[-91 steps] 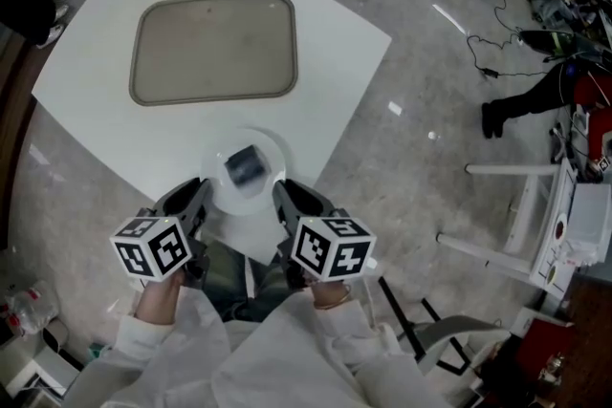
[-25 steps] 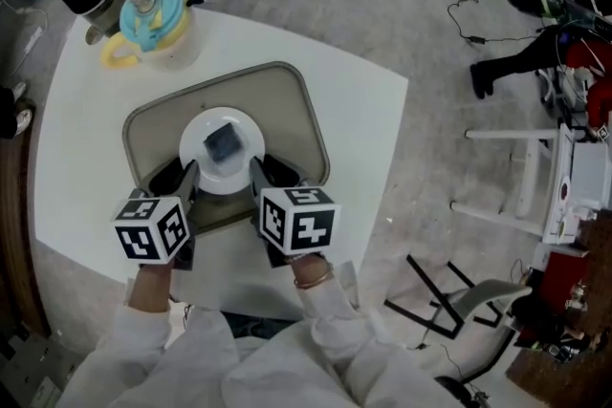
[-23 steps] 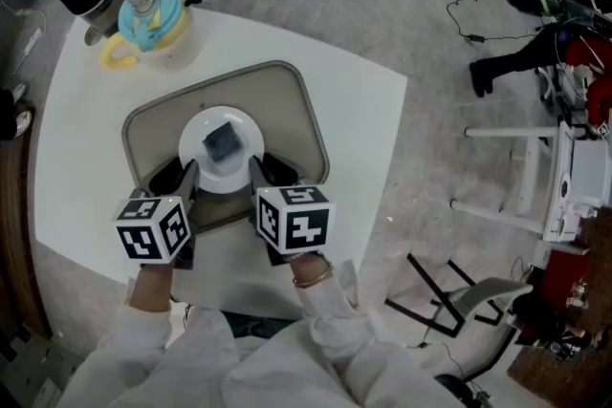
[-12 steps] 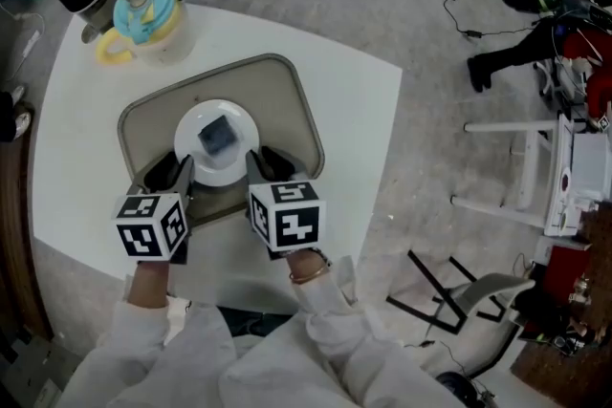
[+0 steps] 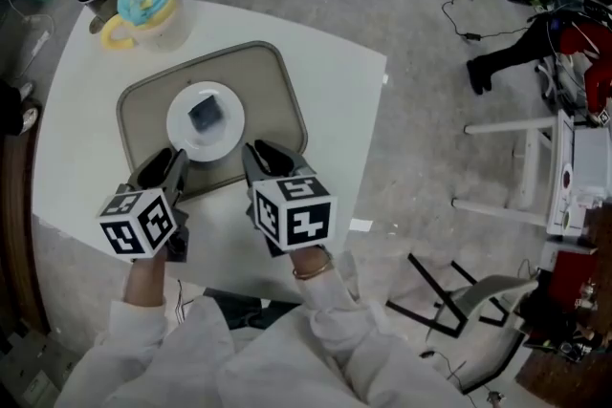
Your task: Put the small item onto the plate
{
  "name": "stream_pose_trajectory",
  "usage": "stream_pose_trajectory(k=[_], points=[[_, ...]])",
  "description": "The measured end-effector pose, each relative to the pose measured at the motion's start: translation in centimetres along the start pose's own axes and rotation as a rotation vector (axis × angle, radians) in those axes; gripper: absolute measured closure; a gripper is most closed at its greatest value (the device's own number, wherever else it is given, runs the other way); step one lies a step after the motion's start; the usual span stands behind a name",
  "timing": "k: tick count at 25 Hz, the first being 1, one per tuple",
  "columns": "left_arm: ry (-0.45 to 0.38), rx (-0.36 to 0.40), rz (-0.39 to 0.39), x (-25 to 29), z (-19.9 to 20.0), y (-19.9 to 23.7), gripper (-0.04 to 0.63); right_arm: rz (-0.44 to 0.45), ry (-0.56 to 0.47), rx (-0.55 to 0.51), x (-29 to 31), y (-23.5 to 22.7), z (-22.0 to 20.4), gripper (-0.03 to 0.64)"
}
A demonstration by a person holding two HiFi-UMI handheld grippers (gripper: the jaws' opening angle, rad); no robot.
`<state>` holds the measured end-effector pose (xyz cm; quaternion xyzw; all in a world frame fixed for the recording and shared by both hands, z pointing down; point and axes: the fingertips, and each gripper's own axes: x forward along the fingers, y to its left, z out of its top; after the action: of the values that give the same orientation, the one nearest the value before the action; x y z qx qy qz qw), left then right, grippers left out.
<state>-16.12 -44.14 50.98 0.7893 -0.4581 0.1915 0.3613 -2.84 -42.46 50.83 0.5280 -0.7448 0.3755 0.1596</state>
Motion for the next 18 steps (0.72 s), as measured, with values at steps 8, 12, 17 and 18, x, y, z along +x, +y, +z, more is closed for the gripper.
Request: stream_pose_trajectory(k=[8, 12, 17, 18], points=[[-0.078, -0.032, -0.017, -4.6, -1.7, -4.2, 0.482, 0.131, -0.075, -0.04, -6.0, 1.8, 0.3, 0.569], [-0.134, -0.048, -0.046, -6.6, -2.7, -7.5, 0.483, 0.213, -0.115, -0.071, -9.5, 2.9, -0.3, 0.575], [-0.175, -0.028, -0.08, -8.9, -4.9, -12.3, 0.485, 0.338, -0.125, -0.096, -13.8, 4.1, -2.9, 0.583], [-0.182, -0.022, -0.085, -9.2, -5.4, -13.1, 0.486, 0.358, -0.12, -0.101, -14.5, 4.2, -3.7, 0.584]])
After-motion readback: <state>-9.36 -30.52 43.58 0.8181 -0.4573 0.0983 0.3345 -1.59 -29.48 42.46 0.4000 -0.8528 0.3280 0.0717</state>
